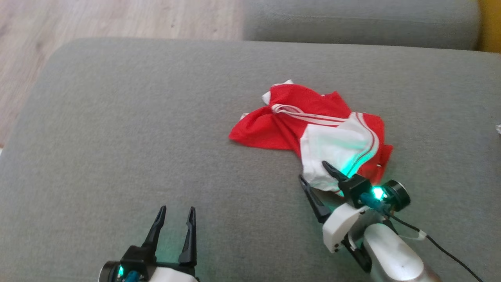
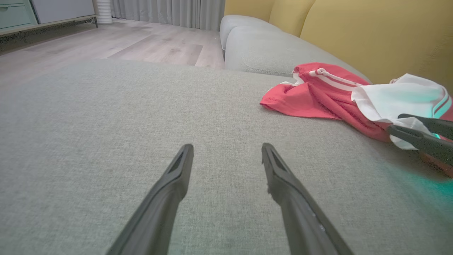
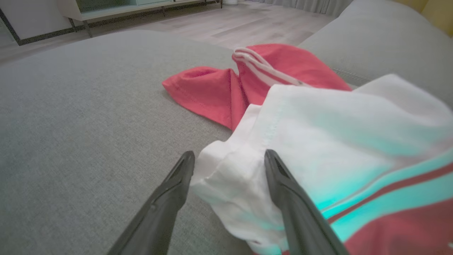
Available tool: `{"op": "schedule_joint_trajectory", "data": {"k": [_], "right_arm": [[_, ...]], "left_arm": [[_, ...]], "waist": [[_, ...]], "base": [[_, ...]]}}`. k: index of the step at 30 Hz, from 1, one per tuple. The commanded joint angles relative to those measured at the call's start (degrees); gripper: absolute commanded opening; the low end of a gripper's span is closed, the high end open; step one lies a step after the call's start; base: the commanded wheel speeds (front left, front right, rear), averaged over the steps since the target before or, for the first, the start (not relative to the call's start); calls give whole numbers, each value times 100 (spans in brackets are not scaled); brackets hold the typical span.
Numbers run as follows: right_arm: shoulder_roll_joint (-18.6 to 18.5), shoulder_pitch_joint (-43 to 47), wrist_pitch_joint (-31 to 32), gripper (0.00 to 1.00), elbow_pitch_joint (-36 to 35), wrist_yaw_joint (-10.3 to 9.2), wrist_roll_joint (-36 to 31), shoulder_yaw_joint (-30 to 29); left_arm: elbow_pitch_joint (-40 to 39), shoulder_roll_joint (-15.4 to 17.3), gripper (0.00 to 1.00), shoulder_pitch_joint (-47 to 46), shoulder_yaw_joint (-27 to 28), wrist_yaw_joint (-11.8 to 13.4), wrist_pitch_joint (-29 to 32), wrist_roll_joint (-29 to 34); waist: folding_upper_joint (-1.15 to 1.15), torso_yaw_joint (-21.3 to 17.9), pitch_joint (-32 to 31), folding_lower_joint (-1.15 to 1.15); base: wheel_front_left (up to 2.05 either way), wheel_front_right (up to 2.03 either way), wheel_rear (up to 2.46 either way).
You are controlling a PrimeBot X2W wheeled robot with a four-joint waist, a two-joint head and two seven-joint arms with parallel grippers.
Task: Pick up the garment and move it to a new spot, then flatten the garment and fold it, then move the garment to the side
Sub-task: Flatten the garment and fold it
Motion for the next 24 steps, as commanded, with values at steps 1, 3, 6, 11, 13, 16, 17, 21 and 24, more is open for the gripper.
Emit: {"op": "schedule_joint_trajectory", "data": {"k": [1,3,6,11,13,16,17,21,24], "right_arm": [[29,-156,-26,100,-46,-4,-78,-10],[29,-171,-59,100,34,-4,-105,-108],[29,-155,-139,77,65,-4,-64,-157],[29,-146,-229,0,75,-4,83,-128],[29,-156,-249,0,88,-4,151,-117],[29,-199,-290,0,-59,-4,314,-84],[29,-219,-302,0,-180,-4,405,-60],[29,-446,-314,0,-1154,-4,725,-4],[29,-686,-315,0,-1596,-4,760,-39]], "left_arm": [[-168,-12,100,-280,118,27,-47,-27],[-185,-12,100,-320,85,43,-47,-48],[-224,-12,100,-359,67,66,-47,-58],[-275,-12,100,-377,56,87,-47,-51],[-265,-12,100,-395,39,85,-47,-49],[-266,-12,100,-448,8,68,-47,-42],[-276,-12,100,-464,-3,69,-47,-43],[-299,-12,100,-497,-32,53,-47,-27],[-283,-12,100,-490,-45,32,-47,-28]], "waist": [[0,169,138,-1],[0,219,193,-1],[0,234,239,-1],[0,145,257,-1],[0,106,256,-1],[0,71,259,-1],[0,66,257,-1],[0,76,210,-1],[0,116,170,-1]], "base": [[0,0,0],[0,0,0],[0,0,0],[0,0,0],[0,0,0],[0,0,0],[0,0,0],[0,0,0],[0,0,0]]}}
